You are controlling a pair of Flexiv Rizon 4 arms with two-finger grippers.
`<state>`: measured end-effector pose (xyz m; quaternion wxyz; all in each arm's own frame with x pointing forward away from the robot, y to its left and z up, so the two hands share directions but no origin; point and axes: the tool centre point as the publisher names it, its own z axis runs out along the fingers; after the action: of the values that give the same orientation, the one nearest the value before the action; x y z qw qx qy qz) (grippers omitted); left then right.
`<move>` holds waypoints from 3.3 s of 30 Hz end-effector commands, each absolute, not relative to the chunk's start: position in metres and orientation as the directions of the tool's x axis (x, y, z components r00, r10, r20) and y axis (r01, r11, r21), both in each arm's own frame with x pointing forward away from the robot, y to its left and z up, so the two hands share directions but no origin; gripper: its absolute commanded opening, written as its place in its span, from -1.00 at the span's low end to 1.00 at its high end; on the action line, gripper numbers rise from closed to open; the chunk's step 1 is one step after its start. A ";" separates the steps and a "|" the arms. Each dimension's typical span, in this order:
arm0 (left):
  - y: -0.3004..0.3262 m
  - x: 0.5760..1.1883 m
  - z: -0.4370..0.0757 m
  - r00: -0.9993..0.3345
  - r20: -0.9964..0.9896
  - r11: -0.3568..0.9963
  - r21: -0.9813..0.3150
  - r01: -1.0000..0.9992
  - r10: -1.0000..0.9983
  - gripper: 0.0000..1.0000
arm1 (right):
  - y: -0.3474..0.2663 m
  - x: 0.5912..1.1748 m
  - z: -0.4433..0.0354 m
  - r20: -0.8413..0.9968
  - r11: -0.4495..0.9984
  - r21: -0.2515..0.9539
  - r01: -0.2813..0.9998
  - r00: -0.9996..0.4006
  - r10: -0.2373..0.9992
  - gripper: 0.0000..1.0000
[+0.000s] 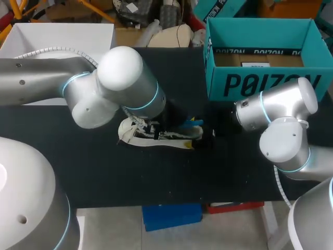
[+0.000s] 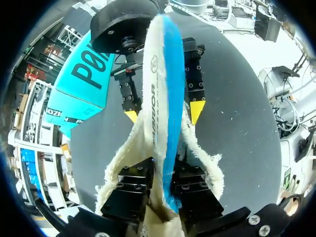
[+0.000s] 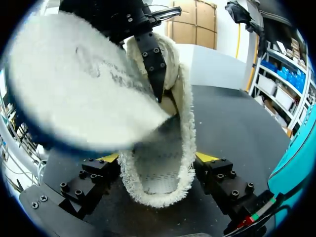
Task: Take the shoe out of the shoebox, open the shoe tongue, remove and reinsert the insole, then place the shoe into the shoebox
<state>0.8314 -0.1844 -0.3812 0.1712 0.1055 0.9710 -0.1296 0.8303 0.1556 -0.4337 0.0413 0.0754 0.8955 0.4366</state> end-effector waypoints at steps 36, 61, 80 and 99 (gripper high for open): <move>-0.241 0.828 -0.360 -0.870 -0.438 0.870 -0.312 0.383 0.226 -0.60 | 0.155 0.830 -0.436 -0.008 0.608 0.787 0.101 -0.985 0.172 -1.00; -0.258 0.764 -0.270 -0.856 -0.416 0.597 -0.616 0.514 0.308 -1.00 | 0.155 0.830 -0.436 -0.008 0.608 0.787 0.101 -0.985 0.172 -1.00; -0.302 0.735 -0.158 -0.924 -0.335 0.365 -0.849 0.381 0.187 -1.00 | 0.155 0.830 -0.436 -0.008 0.608 0.787 0.101 -0.985 0.172 -1.00; -0.251 0.703 -0.141 -0.989 -0.019 0.275 -0.960 0.059 0.145 -1.00 | 0.155 0.830 -0.436 -0.008 0.608 0.787 0.101 -0.985 0.172 -1.00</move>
<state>0.7172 -0.2911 -0.1488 0.0040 0.1001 0.8120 -0.5750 0.8301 0.1552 -0.4337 0.0413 0.0755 0.8956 0.4365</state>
